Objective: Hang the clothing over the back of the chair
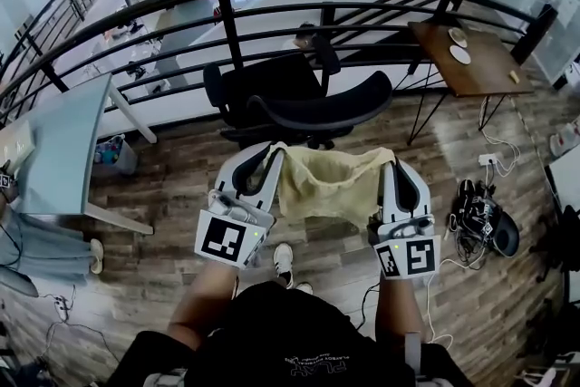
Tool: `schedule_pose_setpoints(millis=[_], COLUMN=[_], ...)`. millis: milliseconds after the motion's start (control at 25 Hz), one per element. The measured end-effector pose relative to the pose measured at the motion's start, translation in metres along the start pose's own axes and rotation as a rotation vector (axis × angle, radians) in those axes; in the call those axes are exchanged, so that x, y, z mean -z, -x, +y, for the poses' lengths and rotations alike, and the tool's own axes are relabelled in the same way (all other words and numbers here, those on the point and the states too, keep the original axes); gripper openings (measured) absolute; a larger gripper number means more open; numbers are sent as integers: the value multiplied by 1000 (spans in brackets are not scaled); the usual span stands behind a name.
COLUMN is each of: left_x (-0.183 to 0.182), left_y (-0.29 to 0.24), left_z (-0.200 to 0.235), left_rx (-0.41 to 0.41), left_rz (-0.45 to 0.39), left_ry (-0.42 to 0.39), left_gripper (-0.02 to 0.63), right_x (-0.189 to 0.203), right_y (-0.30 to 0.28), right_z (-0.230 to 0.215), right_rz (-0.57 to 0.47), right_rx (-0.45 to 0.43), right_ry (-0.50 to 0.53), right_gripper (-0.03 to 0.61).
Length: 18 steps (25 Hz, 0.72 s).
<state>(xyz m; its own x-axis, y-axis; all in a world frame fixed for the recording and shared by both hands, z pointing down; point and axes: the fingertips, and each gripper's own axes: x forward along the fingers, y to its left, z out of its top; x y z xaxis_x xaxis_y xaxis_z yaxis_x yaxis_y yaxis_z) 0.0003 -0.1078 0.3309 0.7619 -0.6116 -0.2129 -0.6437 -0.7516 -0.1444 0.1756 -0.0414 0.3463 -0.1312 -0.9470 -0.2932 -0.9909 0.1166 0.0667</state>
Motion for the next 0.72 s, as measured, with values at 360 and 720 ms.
schedule_pose_setpoints(millis=[360,720], left_x=[-36,-39], left_y=[-25,-59], left_z=[34,86], left_rx=[-3,13], left_rz=[-78,-75], left_ry=[-7,-57], left_gripper=[32,33], right_x=[-32,-44], right_y=[-42,-109], right_z=[-13,-18], right_rz=[-80,-95], right_rx=[34,4], right_ry=[50,186], right_gripper=[25,25])
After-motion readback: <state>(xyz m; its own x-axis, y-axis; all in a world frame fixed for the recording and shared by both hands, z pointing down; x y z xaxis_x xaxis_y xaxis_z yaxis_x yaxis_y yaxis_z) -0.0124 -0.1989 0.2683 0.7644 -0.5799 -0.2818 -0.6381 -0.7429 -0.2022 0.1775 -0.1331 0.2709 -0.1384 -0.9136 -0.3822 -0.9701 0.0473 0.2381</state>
